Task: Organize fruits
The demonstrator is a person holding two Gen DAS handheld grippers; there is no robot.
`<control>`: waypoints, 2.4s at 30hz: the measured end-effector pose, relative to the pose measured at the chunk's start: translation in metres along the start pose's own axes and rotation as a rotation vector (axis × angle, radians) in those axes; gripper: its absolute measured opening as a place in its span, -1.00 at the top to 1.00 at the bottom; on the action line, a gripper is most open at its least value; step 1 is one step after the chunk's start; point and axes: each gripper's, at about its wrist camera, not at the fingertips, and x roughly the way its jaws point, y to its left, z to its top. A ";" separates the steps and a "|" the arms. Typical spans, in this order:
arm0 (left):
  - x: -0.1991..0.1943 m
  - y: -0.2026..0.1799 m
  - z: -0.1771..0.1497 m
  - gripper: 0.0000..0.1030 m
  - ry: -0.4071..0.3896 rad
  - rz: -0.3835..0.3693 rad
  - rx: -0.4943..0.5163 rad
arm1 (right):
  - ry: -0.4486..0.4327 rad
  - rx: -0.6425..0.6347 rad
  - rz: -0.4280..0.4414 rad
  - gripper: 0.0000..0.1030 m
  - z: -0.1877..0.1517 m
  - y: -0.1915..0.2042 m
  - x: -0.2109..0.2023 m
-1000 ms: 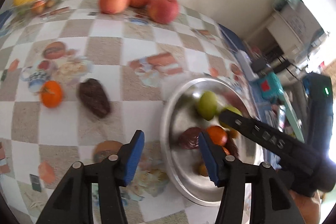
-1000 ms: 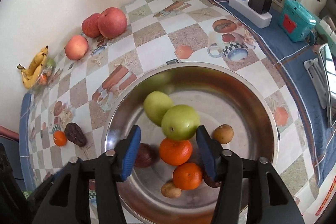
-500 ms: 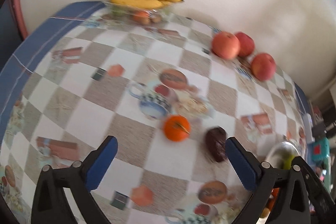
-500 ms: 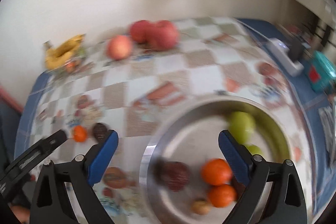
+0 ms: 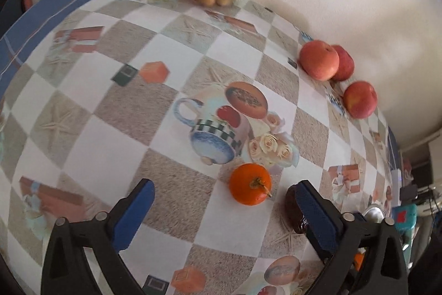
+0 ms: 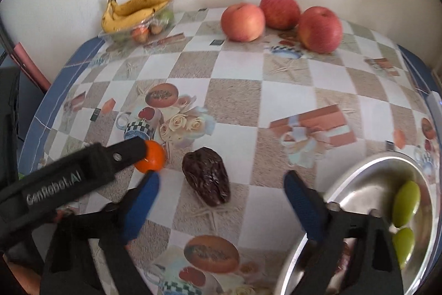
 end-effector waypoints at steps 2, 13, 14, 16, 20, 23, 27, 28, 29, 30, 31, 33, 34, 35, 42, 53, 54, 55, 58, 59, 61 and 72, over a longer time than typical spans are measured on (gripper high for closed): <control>0.005 -0.005 0.002 -0.92 0.003 -0.011 0.014 | 0.018 -0.009 -0.005 -0.39 0.001 0.003 0.008; 0.018 -0.007 0.007 0.26 0.074 -0.101 -0.006 | 0.063 -0.050 -0.001 0.15 0.001 0.013 0.027; 0.018 -0.009 0.006 0.26 0.077 -0.095 -0.001 | 0.062 -0.051 -0.001 0.15 0.001 0.013 0.026; 0.015 -0.009 0.004 0.26 0.077 -0.095 0.011 | 0.054 -0.037 0.006 0.15 0.000 0.012 0.019; 0.002 -0.010 -0.002 0.27 0.071 -0.121 0.006 | 0.026 -0.011 0.004 0.16 -0.005 0.005 -0.004; -0.011 -0.012 -0.009 0.27 0.054 -0.120 0.024 | 0.015 0.014 -0.004 0.16 -0.010 -0.002 -0.020; -0.028 -0.014 -0.018 0.27 0.039 -0.135 0.042 | 0.004 0.051 -0.017 0.16 -0.021 -0.012 -0.040; -0.031 -0.016 -0.021 0.27 0.035 -0.138 0.049 | 0.000 0.060 -0.023 0.16 -0.024 -0.015 -0.045; -0.036 -0.019 -0.025 0.27 0.028 -0.138 0.060 | -0.002 0.067 -0.024 0.16 -0.026 -0.017 -0.049; -0.039 -0.021 -0.027 0.27 0.023 -0.138 0.067 | -0.004 0.079 -0.023 0.16 -0.029 -0.019 -0.053; -0.042 -0.023 -0.030 0.27 0.018 -0.140 0.075 | -0.007 0.096 -0.017 0.16 -0.033 -0.022 -0.059; -0.048 -0.028 -0.036 0.27 0.012 -0.148 0.087 | -0.014 0.109 -0.010 0.16 -0.037 -0.025 -0.065; -0.050 -0.031 -0.038 0.27 0.011 -0.152 0.095 | -0.019 0.114 -0.009 0.16 -0.039 -0.027 -0.069; -0.052 -0.035 -0.041 0.27 0.009 -0.157 0.106 | -0.022 0.117 -0.011 0.16 -0.041 -0.029 -0.072; -0.053 -0.086 -0.068 0.27 0.029 -0.186 0.266 | -0.045 0.310 -0.101 0.15 -0.051 -0.093 -0.094; -0.031 -0.140 -0.107 0.19 0.144 -0.260 0.404 | -0.027 0.450 -0.135 0.13 -0.062 -0.143 -0.094; -0.031 -0.138 -0.106 0.08 0.144 -0.266 0.395 | -0.026 0.452 -0.132 0.12 -0.062 -0.143 -0.093; -0.032 -0.135 -0.105 0.03 0.142 -0.271 0.383 | -0.023 0.453 -0.130 0.11 -0.062 -0.142 -0.092; -0.036 -0.125 -0.103 -0.06 0.131 -0.253 0.367 | -0.018 0.447 -0.129 0.08 -0.066 -0.139 -0.094; -0.038 -0.120 -0.101 -0.15 0.122 -0.228 0.362 | -0.017 0.445 -0.129 0.08 -0.067 -0.138 -0.094; -0.042 -0.108 -0.098 -0.45 0.088 -0.136 0.350 | -0.015 0.437 -0.134 0.01 -0.071 -0.135 -0.095; -0.064 -0.049 -0.098 -1.00 0.025 0.136 0.344 | -0.024 0.359 -0.158 -0.84 -0.090 -0.108 -0.104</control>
